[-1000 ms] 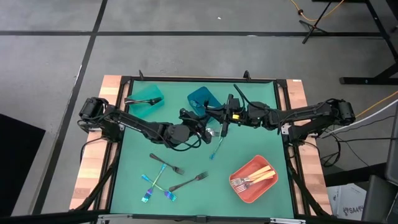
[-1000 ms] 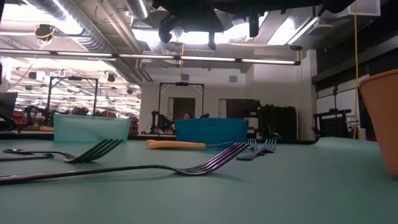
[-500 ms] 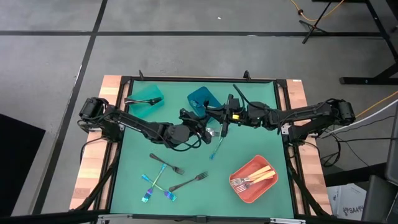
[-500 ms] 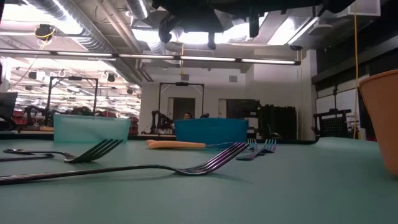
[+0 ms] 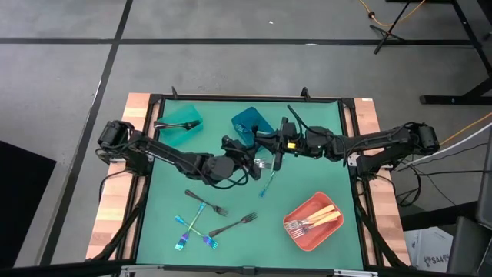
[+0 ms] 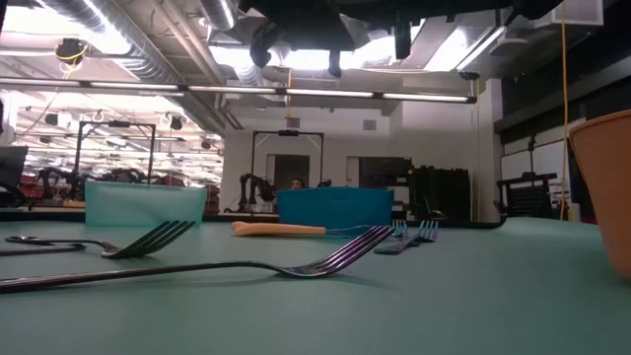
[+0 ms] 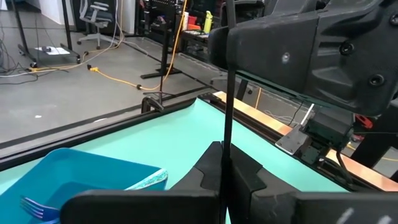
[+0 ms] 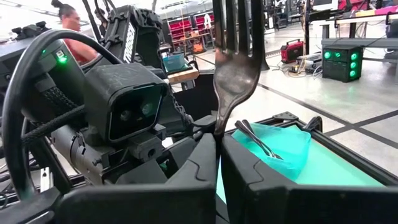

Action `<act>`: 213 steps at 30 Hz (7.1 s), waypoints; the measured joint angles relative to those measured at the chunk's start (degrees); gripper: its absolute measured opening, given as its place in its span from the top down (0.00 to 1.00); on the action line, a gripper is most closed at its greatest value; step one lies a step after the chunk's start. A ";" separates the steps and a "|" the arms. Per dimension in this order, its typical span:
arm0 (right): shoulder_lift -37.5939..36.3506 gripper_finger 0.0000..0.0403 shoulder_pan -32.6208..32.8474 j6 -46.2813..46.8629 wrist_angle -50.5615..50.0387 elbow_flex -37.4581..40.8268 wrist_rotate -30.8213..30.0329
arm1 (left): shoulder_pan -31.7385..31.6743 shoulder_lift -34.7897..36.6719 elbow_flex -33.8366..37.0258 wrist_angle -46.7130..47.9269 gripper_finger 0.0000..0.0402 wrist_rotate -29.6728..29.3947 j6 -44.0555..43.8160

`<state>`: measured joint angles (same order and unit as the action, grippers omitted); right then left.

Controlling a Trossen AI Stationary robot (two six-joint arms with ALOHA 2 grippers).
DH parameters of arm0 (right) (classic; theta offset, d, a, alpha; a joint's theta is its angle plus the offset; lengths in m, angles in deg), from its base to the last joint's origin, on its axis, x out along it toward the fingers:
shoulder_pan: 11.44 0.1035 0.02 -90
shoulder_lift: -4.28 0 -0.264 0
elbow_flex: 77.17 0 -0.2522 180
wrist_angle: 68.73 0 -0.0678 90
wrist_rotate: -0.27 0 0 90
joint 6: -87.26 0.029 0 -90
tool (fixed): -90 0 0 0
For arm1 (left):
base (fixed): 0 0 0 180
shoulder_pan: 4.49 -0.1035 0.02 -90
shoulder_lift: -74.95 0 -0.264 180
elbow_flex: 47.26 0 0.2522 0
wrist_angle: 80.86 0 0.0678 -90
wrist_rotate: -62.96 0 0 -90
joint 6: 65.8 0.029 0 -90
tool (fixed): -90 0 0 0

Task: Sort silverware by color (type)
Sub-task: Put the black fork into the green bin

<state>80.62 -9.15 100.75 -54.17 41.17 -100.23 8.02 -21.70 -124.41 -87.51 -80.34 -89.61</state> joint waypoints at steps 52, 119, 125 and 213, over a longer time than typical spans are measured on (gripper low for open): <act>-11.53 0.74 -4.17 -0.50 -42.00 -0.06 3.65 | -24.35 16.91 -0.04 38.82 1.00 29.83 -0.94; -3.72 0.74 -4.20 -3.49 -41.86 -0.02 3.63 | -55.41 20.44 20.37 76.12 1.00 19.78 51.45; -3.72 0.74 -4.20 -3.49 -41.86 -0.02 3.63 | -55.41 20.44 20.37 76.18 1.00 19.80 51.45; -3.74 0.74 -4.20 -3.54 -41.95 0.00 3.67 | 5.09 23.28 5.09 70.41 0.81 43.85 -28.05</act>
<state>76.88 -13.35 97.21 -96.11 41.17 -96.56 13.11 1.58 -119.32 -17.10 -36.49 -117.67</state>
